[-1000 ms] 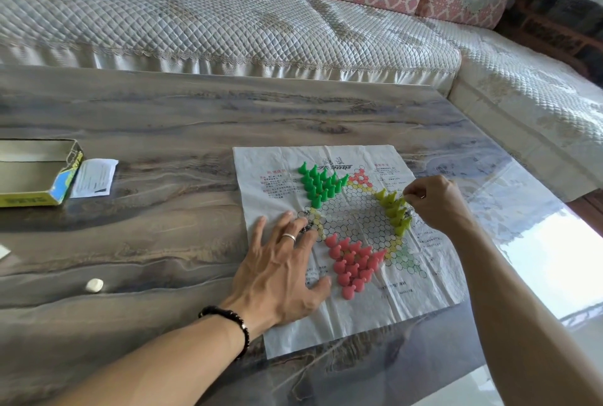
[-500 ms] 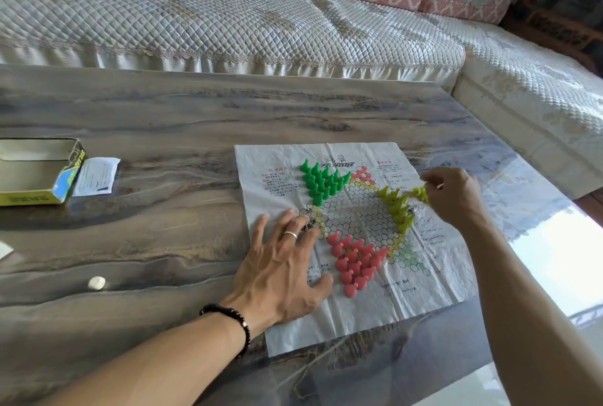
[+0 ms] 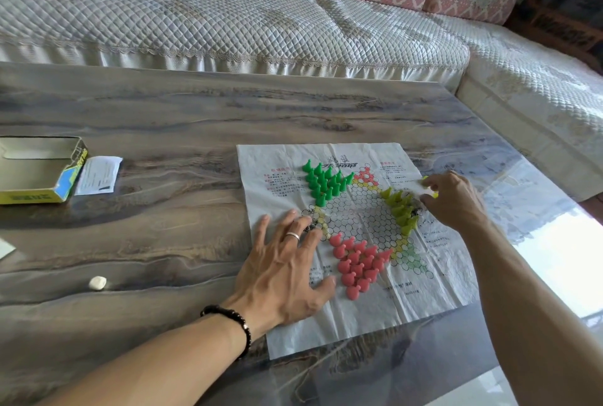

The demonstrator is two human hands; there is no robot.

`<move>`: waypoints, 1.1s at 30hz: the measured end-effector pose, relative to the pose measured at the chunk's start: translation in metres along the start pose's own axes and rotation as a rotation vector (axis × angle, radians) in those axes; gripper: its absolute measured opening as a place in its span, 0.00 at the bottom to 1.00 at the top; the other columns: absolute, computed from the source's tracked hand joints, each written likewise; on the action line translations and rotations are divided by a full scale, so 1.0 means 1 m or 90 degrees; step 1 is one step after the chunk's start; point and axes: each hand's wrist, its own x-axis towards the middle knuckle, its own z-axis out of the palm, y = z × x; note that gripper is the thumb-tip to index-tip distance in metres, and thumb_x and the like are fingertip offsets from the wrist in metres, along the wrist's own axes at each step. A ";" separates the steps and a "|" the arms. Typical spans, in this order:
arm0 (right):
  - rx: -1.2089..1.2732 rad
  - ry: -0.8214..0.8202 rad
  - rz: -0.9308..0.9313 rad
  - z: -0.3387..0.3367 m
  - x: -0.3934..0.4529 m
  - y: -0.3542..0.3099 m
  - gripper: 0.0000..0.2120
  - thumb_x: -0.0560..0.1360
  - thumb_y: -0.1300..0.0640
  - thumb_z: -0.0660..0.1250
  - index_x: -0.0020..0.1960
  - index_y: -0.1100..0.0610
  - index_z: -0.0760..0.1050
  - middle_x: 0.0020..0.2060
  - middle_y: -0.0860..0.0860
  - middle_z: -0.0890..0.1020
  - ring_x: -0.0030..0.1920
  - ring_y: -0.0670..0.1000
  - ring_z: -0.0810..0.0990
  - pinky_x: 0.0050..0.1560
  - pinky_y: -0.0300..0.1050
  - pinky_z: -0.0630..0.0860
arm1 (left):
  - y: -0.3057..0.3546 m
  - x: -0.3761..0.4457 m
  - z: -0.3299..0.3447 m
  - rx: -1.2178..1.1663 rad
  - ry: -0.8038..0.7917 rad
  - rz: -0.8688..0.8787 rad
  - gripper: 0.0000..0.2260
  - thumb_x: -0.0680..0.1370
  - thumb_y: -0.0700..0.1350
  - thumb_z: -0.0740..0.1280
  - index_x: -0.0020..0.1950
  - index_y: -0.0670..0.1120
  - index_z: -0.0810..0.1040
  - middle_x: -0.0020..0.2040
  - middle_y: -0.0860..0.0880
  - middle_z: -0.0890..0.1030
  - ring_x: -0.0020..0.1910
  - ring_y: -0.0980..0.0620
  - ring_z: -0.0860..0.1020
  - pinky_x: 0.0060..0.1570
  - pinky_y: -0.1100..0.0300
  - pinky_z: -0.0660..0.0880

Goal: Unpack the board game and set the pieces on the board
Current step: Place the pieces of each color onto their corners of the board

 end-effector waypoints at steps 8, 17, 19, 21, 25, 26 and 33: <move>-0.038 -0.051 -0.024 -0.002 -0.006 -0.001 0.04 0.73 0.57 0.73 0.48 0.55 0.83 0.45 0.56 0.84 0.37 0.52 0.80 0.37 0.45 0.78 | 0.000 0.000 0.000 0.001 0.000 -0.002 0.36 0.74 0.67 0.51 0.77 0.50 0.55 0.80 0.47 0.52 0.78 0.49 0.44 0.74 0.38 0.43; 0.133 0.112 0.022 -0.016 -0.022 -0.005 0.07 0.71 0.64 0.71 0.48 0.61 0.83 0.44 0.58 0.84 0.43 0.56 0.80 0.47 0.49 0.77 | -0.001 0.000 0.000 0.005 -0.003 -0.002 0.36 0.74 0.68 0.50 0.78 0.50 0.55 0.80 0.47 0.52 0.78 0.49 0.44 0.74 0.38 0.43; 0.189 0.113 0.036 -0.021 -0.028 -0.009 0.06 0.71 0.65 0.71 0.47 0.62 0.83 0.40 0.56 0.84 0.40 0.53 0.80 0.47 0.46 0.77 | -0.001 0.000 0.000 0.004 -0.005 -0.001 0.36 0.75 0.68 0.50 0.78 0.50 0.54 0.80 0.47 0.51 0.79 0.49 0.44 0.74 0.38 0.43; 0.224 0.090 0.046 -0.022 -0.031 -0.010 0.05 0.71 0.65 0.72 0.47 0.61 0.83 0.38 0.53 0.83 0.39 0.51 0.80 0.44 0.41 0.75 | -0.001 0.000 -0.001 0.007 -0.007 -0.001 0.36 0.75 0.68 0.50 0.78 0.51 0.54 0.80 0.48 0.51 0.78 0.49 0.44 0.74 0.38 0.43; 0.246 0.011 0.030 -0.013 -0.032 -0.009 0.04 0.71 0.63 0.73 0.45 0.60 0.83 0.37 0.51 0.83 0.35 0.46 0.80 0.40 0.39 0.75 | 0.000 -0.001 -0.001 0.003 -0.002 -0.003 0.37 0.74 0.68 0.49 0.79 0.50 0.54 0.80 0.48 0.52 0.79 0.49 0.44 0.74 0.38 0.43; 0.235 -0.002 0.020 -0.012 -0.032 -0.009 0.03 0.71 0.63 0.73 0.45 0.60 0.83 0.36 0.51 0.83 0.35 0.44 0.79 0.39 0.38 0.76 | 0.000 -0.001 -0.002 0.002 -0.001 -0.003 0.37 0.74 0.68 0.49 0.79 0.50 0.54 0.80 0.48 0.52 0.79 0.49 0.44 0.74 0.39 0.43; 0.178 -0.057 0.008 -0.004 -0.027 -0.013 0.03 0.72 0.62 0.71 0.45 0.60 0.83 0.37 0.52 0.82 0.38 0.48 0.79 0.34 0.33 0.68 | 0.001 -0.001 -0.003 0.002 -0.001 0.000 0.35 0.75 0.67 0.51 0.78 0.50 0.55 0.80 0.48 0.52 0.78 0.49 0.44 0.74 0.38 0.43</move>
